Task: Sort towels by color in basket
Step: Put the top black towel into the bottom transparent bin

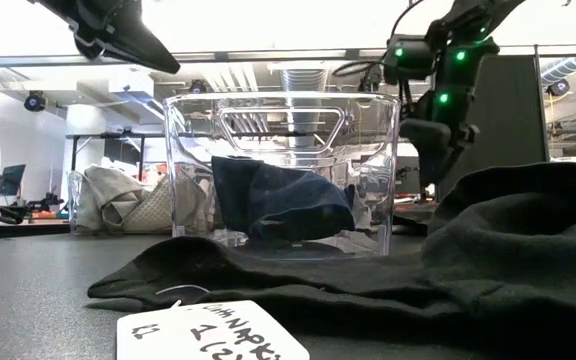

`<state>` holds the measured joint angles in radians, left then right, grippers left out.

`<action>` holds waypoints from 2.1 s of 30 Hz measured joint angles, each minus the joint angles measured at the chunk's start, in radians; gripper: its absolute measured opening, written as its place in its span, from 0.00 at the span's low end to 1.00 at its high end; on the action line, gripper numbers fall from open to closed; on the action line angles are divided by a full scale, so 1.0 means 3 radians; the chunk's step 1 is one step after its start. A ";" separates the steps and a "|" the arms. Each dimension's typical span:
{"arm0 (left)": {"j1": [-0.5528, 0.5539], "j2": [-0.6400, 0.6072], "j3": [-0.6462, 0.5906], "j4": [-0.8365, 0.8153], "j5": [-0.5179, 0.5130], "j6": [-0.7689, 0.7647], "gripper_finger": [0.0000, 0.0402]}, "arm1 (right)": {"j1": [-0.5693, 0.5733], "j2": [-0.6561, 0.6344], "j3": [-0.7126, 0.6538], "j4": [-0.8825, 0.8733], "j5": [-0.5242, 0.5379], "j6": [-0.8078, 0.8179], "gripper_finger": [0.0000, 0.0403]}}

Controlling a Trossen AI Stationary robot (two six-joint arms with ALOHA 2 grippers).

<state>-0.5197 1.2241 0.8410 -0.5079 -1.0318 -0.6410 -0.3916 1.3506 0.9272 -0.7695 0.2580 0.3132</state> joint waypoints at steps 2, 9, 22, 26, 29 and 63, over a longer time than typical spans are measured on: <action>-0.0024 0.0052 0.0000 0.0002 -0.0013 -0.0134 0.00 | 0.0000 0.0103 0.0000 0.0002 -0.0005 -0.0041 0.58; -0.0033 0.0252 0.0000 0.0001 -0.0036 -0.0315 0.00 | 0.0000 0.0286 -0.0003 -0.0007 -0.0021 -0.0123 0.71; -0.0033 0.0370 -0.0061 0.0035 0.0024 0.0064 0.00 | -0.0071 0.0336 -0.0004 0.0214 -0.0048 -0.0050 0.69; -0.0034 0.0343 -0.0395 0.0610 0.0416 0.0454 0.00 | -0.0080 0.0463 -0.0004 0.0302 -0.0096 -0.0022 0.68; -0.0037 0.0280 -0.0666 0.1236 0.0620 0.0743 0.00 | -0.0092 0.0569 -0.0005 0.0311 -0.0189 0.0005 0.69; -0.0042 0.0221 -0.0928 0.2571 0.0293 0.1677 0.00 | -0.0241 0.0723 -0.0031 0.0175 -0.0103 -0.0313 0.06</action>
<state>-0.5323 1.2903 0.5625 0.2634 -0.9440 -0.1379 -0.4639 1.5676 0.9180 -0.7171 0.2270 0.2193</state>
